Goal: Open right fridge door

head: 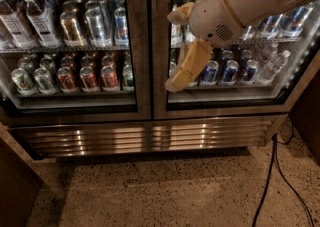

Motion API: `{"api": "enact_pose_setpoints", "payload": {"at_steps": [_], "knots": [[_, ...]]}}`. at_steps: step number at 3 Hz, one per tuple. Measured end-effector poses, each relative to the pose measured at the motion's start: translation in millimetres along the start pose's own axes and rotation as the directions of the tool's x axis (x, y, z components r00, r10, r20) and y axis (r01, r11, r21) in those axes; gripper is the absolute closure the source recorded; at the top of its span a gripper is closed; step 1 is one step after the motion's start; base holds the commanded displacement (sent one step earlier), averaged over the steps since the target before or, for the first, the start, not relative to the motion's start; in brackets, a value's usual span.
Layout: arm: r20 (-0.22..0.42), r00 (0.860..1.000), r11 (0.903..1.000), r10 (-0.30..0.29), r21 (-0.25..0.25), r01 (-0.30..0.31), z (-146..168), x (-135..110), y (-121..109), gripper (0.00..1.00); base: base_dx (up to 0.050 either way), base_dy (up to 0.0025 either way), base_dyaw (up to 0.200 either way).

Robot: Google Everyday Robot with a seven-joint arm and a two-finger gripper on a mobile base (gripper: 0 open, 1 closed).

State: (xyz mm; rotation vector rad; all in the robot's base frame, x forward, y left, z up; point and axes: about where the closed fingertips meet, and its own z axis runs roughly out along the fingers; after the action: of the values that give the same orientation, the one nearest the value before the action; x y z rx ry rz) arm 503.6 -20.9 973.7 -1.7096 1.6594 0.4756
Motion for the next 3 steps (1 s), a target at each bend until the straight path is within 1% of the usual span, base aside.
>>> {"api": "enact_pose_setpoints", "payload": {"at_steps": [1, 2, 3], "knots": [[0.047, 0.997, 0.9967, 0.067, 0.043, -0.069, 5, -25, -32, 0.0, 0.0, 0.0, 0.0], [0.072, 0.985, 0.9845, 0.159, 0.063, -0.163, 5, -32, -76, 0.0, 0.0, 0.0, 0.0], [0.113, 0.969, 0.9736, 0.221, 0.032, -0.226, 5, -23, -118, 0.0, 0.0, 0.0, 0.0]]}}
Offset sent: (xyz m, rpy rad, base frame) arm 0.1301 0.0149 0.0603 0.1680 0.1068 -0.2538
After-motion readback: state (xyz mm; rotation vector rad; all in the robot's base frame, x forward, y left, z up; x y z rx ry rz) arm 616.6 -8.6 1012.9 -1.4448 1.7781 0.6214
